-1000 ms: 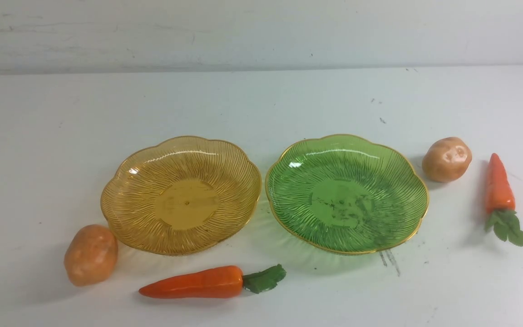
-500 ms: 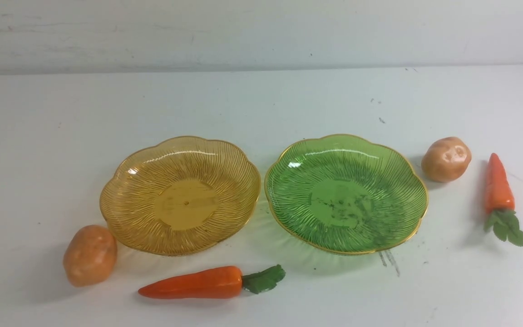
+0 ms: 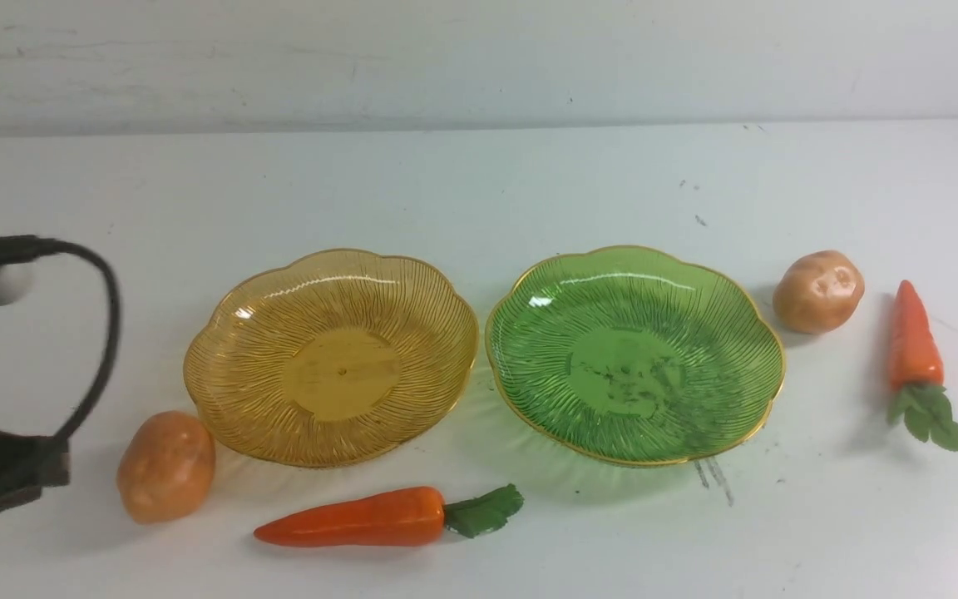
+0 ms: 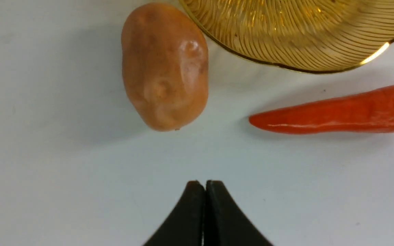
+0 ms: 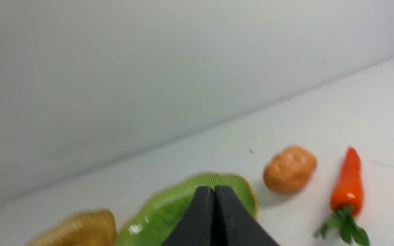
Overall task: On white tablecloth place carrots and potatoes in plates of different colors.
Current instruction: 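Put the potatoes from the left side into the left plate with the left gripper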
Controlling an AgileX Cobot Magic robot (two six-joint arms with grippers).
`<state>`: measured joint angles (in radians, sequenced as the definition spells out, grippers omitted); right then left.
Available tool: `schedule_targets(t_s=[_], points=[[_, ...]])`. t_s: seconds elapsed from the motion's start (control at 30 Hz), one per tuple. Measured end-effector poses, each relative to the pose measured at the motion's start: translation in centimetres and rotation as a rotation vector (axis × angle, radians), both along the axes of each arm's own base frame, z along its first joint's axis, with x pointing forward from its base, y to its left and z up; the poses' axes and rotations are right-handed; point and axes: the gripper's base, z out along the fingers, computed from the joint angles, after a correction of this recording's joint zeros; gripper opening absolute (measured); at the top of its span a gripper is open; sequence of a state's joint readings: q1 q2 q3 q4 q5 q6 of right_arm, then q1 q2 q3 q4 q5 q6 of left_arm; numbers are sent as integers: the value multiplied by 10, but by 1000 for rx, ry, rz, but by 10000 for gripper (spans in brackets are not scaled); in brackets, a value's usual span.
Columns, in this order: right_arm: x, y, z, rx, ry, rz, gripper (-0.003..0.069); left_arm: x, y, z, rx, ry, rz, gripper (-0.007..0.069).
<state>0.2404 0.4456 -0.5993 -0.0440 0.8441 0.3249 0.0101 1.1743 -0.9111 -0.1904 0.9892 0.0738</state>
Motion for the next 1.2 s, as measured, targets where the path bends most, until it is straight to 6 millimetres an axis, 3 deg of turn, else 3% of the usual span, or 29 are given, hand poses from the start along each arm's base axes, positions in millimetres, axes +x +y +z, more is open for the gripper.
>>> schedule_targets(t_s=[0.1, 0.2, 0.37, 0.43, 0.5, 0.6, 0.77, 0.9, 0.97, 1.1, 1.2], points=[[14, 6, 5, -97, 135, 68, -11, 32, 0, -12, 15, 66, -47, -9], [21, 9, 4, -120, 164, 86, -11, 50, 0, -23, 30, 109, -98, 27], [24, 11, 8, -96, 109, 93, -11, 70, 1, -42, 64, 103, -159, 277], [25, 12, 9, -92, 95, 94, -11, 79, 3, -54, 80, 106, -162, 477], [25, 12, 10, -90, 86, 94, -11, 87, 4, -68, 87, 125, -162, 612], [26, 12, 11, -88, 77, 94, -11, 97, 4, -91, 89, 169, -161, 680], [26, 12, 11, -87, 71, 94, -11, 105, 5, -119, 96, 240, -170, 673], [26, 12, 11, -86, 69, 94, -11, 102, 8, -120, 116, 310, -172, 493], [26, 12, 11, -87, 69, 95, -11, 97, 12, -115, 160, 376, -165, 446], [28, 13, 11, -90, 86, 96, -11, 96, 19, -73, 231, 328, -47, 440], [39, 16, 13, -109, 161, 95, -11, 104, 4, -34, 197, 160, -57, 440]])
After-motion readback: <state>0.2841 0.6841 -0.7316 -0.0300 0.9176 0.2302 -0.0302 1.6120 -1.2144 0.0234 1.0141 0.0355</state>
